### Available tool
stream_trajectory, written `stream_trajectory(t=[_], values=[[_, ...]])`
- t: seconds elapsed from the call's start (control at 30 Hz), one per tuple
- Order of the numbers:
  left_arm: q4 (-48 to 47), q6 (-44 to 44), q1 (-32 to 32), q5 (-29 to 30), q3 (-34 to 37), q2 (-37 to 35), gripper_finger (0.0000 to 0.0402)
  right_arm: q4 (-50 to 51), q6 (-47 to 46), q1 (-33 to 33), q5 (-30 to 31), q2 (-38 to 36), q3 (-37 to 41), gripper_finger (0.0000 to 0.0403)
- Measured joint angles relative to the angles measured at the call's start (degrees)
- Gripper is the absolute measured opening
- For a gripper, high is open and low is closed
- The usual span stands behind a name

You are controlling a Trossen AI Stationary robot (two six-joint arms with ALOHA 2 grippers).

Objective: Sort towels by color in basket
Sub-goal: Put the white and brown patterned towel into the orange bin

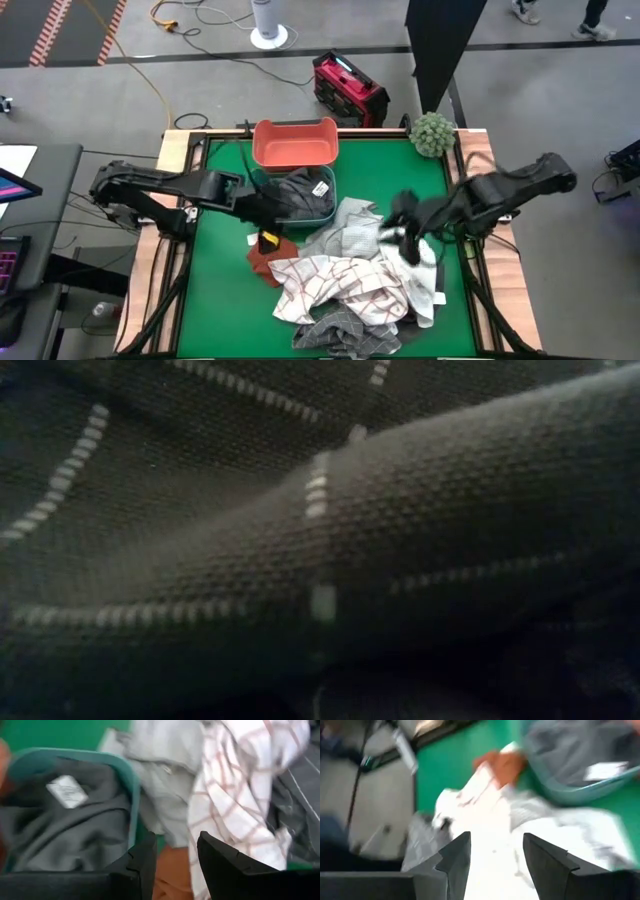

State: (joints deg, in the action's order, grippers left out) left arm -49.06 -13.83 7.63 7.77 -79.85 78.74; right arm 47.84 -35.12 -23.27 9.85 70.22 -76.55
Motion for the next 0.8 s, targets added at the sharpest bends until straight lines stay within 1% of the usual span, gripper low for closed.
stream_trajectory(t=[0.1, 0.2, 0.3, 0.4, 0.53, 0.7, 0.8], values=[[0.02, -2.58, -1.14, 3.96, 0.04, -2.92, 0.0132, -0.53, 2.26, -4.16, -2.89, 5.43, -0.11, 0.0207], [0.12, -5.27, -2.49, 7.77, 0.02, -5.77, 0.0132, 0.88, 2.6, -7.7, -3.49, 10.48, 0.0, 0.0207], [0.14, -7.95, -3.99, 10.98, 0.02, -8.35, 0.0132, 0.92, 2.64, -9.27, -3.5, 13.98, -0.04, 0.0207], [0.14, -9.54, -5.7, 13.62, 0.02, -10.63, 0.0132, 0.06, 3.9, -9.39, -3.29, 16.94, -0.04, 0.0207], [0.05, -9.76, -8.36, 14.12, 0.02, -12.36, 0.0132, -3.34, 7.97, -8.36, -2.67, 19.42, -0.11, 0.0207], [-0.06, -8.76, -10.92, 13.96, 0.04, -13.35, 0.0132, -3.51, 14.51, -7.11, 0.54, 24.91, -0.11, 0.0207], [-0.43, -8.7, -11.54, 13.76, 0.04, -13.71, 0.0132, -3.63, 16.15, -5.79, 0.72, 28.68, -0.11, 0.0207]])
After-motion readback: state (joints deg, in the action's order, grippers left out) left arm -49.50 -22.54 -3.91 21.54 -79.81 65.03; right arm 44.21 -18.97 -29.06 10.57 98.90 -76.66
